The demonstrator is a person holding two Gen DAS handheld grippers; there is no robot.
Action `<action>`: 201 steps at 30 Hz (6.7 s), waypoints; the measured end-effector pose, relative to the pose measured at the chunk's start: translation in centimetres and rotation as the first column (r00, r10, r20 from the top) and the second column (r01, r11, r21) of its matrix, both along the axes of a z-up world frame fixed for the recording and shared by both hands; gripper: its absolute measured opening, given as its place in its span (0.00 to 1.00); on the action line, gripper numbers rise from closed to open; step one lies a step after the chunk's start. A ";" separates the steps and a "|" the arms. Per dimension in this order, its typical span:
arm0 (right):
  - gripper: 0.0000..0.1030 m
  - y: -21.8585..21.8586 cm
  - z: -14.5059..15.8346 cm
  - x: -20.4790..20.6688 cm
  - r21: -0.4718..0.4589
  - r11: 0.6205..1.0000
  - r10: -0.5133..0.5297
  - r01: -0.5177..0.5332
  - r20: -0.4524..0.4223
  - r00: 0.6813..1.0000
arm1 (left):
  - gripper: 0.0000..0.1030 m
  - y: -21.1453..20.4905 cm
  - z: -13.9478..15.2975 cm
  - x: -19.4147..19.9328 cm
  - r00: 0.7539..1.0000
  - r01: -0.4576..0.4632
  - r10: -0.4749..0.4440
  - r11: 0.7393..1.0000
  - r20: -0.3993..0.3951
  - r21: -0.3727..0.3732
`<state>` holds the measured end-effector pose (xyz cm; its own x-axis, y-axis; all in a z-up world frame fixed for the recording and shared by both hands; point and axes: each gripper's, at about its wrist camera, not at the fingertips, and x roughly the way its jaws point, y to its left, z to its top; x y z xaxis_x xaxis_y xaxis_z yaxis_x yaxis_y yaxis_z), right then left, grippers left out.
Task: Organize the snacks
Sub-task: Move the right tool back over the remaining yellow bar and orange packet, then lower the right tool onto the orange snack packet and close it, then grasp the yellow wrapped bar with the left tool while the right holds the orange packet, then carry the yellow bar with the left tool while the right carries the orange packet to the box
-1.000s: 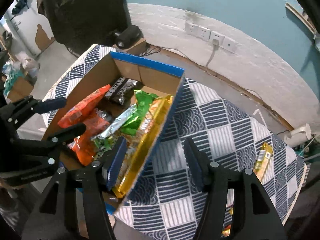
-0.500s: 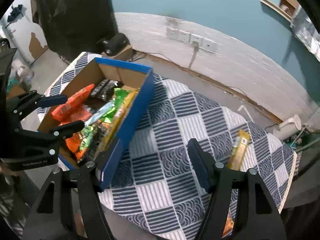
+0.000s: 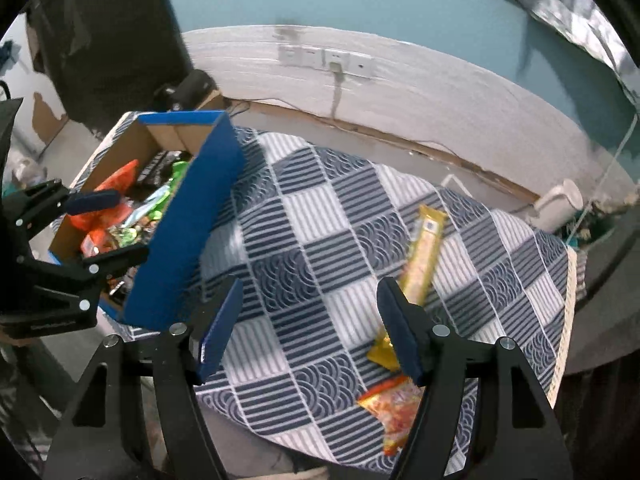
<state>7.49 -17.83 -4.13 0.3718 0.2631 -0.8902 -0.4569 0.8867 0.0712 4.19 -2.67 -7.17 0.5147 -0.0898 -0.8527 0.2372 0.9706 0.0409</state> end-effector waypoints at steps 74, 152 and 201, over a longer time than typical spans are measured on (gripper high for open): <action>0.39 -19.1 -8.3 6.5 -0.076 0.960 -0.278 0.270 -0.124 0.953 | 0.74 -16.5 -7.4 9.5 0.983 0.083 -0.081 0.997 -0.167 0.007; 0.39 -8.3 -0.2 4.4 0.015 0.999 -0.048 0.048 0.047 0.998 | 0.28 -6.7 0.4 4.5 0.997 0.068 -0.068 0.998 -0.045 -0.006; 0.39 18.6 -0.4 2.1 0.031 0.951 0.308 -0.308 0.012 0.951 | 0.28 16.3 -0.7 0.3 0.939 -0.345 0.343 0.936 -0.029 -0.074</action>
